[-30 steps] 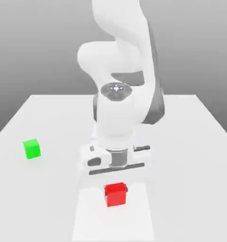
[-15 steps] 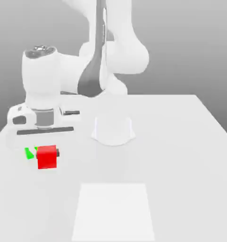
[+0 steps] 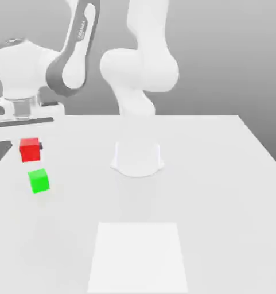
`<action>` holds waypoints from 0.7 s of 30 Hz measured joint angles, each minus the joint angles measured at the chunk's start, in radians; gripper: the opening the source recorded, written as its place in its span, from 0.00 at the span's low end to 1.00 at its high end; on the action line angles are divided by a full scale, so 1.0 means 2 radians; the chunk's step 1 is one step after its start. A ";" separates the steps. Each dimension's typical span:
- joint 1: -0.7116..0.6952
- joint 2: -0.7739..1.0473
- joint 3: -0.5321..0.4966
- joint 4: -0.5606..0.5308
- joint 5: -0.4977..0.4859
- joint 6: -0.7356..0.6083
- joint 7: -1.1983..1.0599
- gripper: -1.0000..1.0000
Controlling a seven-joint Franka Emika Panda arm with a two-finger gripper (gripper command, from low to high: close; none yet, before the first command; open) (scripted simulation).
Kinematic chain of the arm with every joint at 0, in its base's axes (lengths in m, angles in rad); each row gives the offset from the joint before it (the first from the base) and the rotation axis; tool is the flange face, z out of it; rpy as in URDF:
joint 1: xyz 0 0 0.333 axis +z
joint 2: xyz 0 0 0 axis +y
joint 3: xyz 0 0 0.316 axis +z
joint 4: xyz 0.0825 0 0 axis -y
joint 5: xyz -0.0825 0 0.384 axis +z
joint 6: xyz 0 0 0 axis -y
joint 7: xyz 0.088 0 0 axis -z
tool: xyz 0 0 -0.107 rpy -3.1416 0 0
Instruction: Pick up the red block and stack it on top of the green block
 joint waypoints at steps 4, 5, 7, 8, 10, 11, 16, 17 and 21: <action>0.013 0.021 -0.014 0.000 0.015 0.024 -0.013 0.00; 0.017 0.027 -0.017 0.000 0.020 0.030 -0.017 0.00; 0.025 0.040 -0.023 0.000 0.030 0.043 -0.024 0.00; 0.030 0.046 -0.026 0.000 0.036 0.049 -0.028 0.00; 0.039 0.059 -0.032 0.000 0.050 0.062 -0.037 0.00; 0.044 0.066 -0.035 0.000 0.057 0.069 -0.042 0.00; 0.073 0.102 -0.051 -0.001 0.106 0.101 -0.075 0.00; 0.079 0.110 -0.052 -0.001 0.120 0.108 -0.085 0.00; 0.099 0.143 -0.049 -0.002 0.191 0.132 -0.135 0.00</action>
